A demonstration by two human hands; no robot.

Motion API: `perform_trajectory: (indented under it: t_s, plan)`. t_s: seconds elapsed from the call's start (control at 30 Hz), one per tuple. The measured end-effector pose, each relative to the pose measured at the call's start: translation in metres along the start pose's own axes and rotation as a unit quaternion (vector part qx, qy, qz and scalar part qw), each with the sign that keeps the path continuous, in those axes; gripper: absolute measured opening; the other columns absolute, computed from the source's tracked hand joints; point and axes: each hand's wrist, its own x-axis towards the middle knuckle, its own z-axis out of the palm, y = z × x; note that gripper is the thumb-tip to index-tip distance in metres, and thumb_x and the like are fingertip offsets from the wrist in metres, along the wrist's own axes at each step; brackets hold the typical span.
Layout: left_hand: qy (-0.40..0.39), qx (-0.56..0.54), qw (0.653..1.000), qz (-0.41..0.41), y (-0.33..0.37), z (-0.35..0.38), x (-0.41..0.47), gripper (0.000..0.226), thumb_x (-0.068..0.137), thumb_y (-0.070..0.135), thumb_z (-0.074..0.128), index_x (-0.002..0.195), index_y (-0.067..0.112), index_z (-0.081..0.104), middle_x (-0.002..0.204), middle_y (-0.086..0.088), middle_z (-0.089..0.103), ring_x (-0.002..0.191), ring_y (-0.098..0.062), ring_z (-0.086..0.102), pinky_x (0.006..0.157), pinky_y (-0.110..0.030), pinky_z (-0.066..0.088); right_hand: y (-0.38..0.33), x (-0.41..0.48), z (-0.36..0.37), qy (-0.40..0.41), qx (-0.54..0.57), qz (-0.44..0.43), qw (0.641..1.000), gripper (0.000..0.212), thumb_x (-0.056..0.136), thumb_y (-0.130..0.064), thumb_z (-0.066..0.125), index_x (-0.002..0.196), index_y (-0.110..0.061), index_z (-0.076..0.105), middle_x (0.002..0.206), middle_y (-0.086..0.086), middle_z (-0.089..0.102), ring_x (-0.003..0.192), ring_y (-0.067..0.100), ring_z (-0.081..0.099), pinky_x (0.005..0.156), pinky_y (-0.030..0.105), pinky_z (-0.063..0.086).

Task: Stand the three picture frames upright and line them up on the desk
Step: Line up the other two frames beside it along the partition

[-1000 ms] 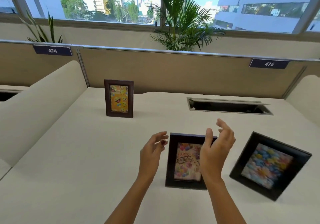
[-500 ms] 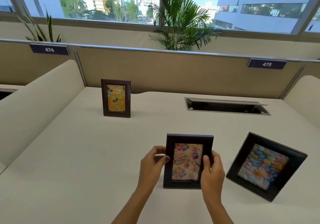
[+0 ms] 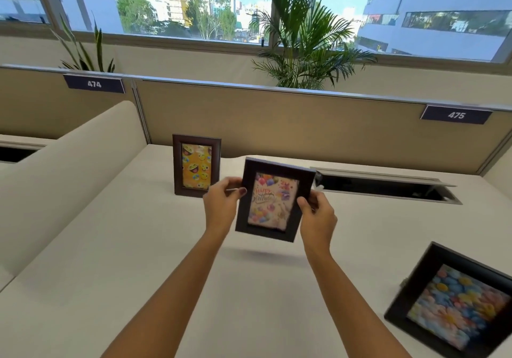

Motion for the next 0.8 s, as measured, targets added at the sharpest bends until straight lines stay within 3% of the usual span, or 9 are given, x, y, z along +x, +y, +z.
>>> perform_trajectory:
  t_s: [0.17,0.27,0.4,0.63,0.8]
  plan:
    - [0.033,0.011,0.999,-0.012,-0.016,0.000,0.054,0.024,0.082,0.003,0.066,0.105,0.006,0.067,0.098,-0.008,0.071,0.086,-0.012,0.063,0.073,-0.018,0.048,-0.004,0.037,0.049,-0.010,0.003,0.004,1.000,0.014,0.091,-0.013,0.057,0.105,-0.009,0.059,0.101,0.004,0.066,0.091,0.014,0.059,0.065,0.011,0.043]
    - [0.052,0.020,0.998,-0.022,-0.030,0.004,0.077,0.025,0.082,0.003,0.066,0.107,0.007,0.067,0.100,-0.008,0.071,0.084,-0.009,0.061,0.068,-0.011,0.044,0.003,0.056,0.073,-0.015,0.002,0.013,1.000,0.015,0.091,-0.012,0.058,0.104,-0.008,0.060,0.103,0.008,0.068,0.091,0.016,0.059,0.067,0.012,0.044]
    - [0.064,0.045,0.997,-0.025,-0.047,0.012,0.097,0.023,0.084,0.002,0.063,0.107,0.005,0.066,0.101,-0.011,0.071,0.078,-0.004,0.058,0.058,-0.005,0.043,0.015,0.071,0.096,-0.029,-0.013,0.018,0.999,0.018,0.090,-0.012,0.059,0.108,-0.007,0.059,0.108,0.010,0.068,0.096,0.018,0.061,0.081,0.030,0.053]
    - [0.067,0.061,0.995,-0.037,-0.076,0.026,0.116,0.022,0.088,-0.001,0.056,0.109,0.002,0.063,0.103,-0.013,0.068,0.071,0.007,0.053,0.061,0.004,0.041,0.033,0.090,0.122,-0.033,-0.026,0.024,0.999,0.015,0.092,-0.013,0.056,0.106,-0.009,0.058,0.110,0.010,0.068,0.092,0.014,0.057,0.082,0.032,0.052]
    - [0.067,0.066,0.995,-0.034,-0.085,0.028,0.119,0.021,0.089,0.001,0.055,0.108,0.004,0.063,0.103,-0.012,0.068,0.078,-0.003,0.057,0.059,-0.001,0.045,0.041,0.092,0.131,-0.034,-0.030,0.027,0.999,0.014,0.093,-0.015,0.055,0.106,-0.011,0.057,0.111,0.008,0.067,0.092,0.012,0.056,0.078,0.028,0.050]
